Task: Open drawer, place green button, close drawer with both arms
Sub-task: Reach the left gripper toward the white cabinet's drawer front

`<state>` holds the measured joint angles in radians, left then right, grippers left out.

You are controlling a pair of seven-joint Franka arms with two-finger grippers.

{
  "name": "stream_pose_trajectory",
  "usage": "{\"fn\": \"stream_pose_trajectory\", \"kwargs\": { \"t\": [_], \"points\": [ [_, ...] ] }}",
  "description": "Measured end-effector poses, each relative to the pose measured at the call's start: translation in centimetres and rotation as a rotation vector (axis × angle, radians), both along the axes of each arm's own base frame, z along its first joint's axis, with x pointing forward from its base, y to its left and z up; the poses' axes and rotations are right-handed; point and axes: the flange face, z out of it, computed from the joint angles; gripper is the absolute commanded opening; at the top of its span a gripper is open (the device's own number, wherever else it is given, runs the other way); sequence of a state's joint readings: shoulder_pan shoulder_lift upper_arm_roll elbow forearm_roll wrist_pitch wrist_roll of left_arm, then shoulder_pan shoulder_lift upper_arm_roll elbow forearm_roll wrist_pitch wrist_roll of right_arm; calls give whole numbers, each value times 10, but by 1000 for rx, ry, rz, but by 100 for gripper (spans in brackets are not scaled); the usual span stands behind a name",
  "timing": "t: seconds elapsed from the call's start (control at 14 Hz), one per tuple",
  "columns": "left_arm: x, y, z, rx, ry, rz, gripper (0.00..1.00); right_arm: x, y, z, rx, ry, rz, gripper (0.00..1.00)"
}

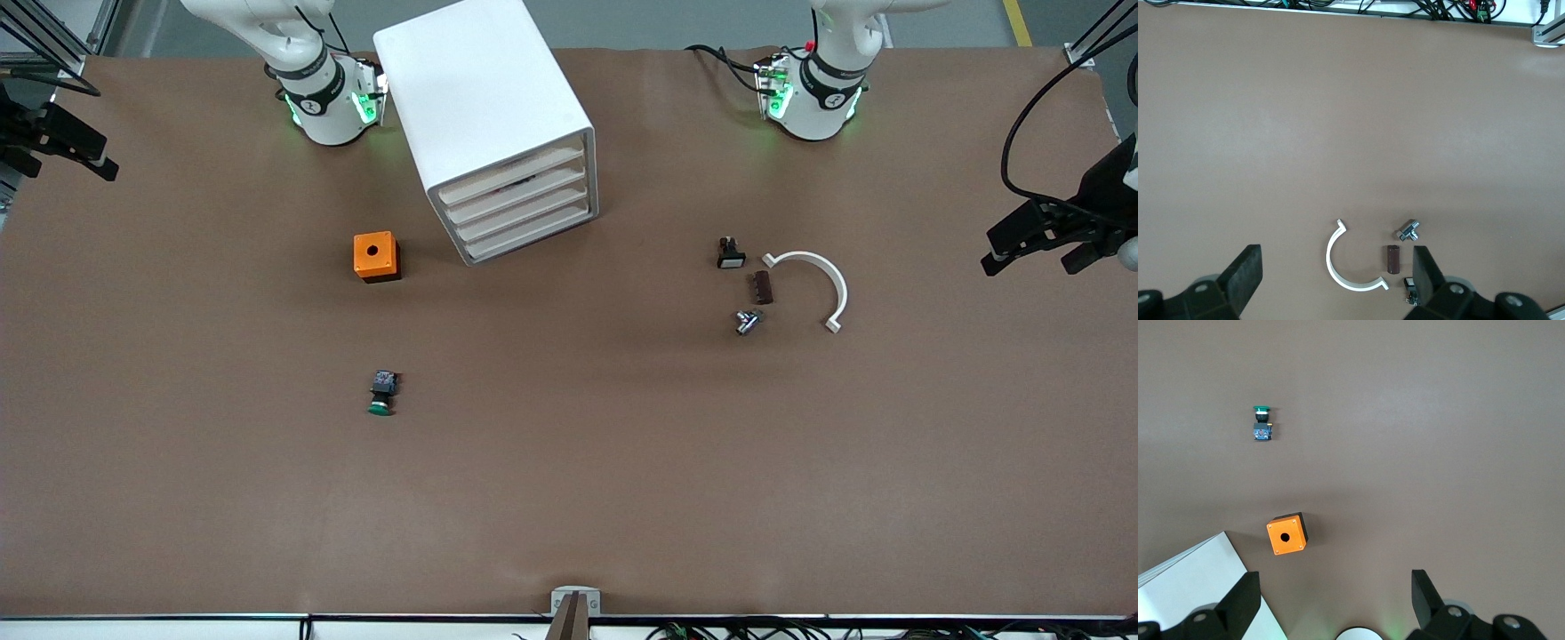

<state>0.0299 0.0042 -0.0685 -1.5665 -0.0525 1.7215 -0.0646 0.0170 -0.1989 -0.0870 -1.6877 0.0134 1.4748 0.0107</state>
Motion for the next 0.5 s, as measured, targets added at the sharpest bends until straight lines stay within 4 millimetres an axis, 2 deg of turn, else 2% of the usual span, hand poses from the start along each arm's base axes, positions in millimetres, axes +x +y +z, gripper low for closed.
{"fn": "stream_pose_trajectory", "kwargs": {
  "t": [0.36,0.5],
  "points": [
    [0,1,-1,0,4,3,99,0,3,1,-1,-6,5,100],
    [3,9,-8,-1,22,21,99,0,3,1,-1,-6,5,100]
  ]
}}
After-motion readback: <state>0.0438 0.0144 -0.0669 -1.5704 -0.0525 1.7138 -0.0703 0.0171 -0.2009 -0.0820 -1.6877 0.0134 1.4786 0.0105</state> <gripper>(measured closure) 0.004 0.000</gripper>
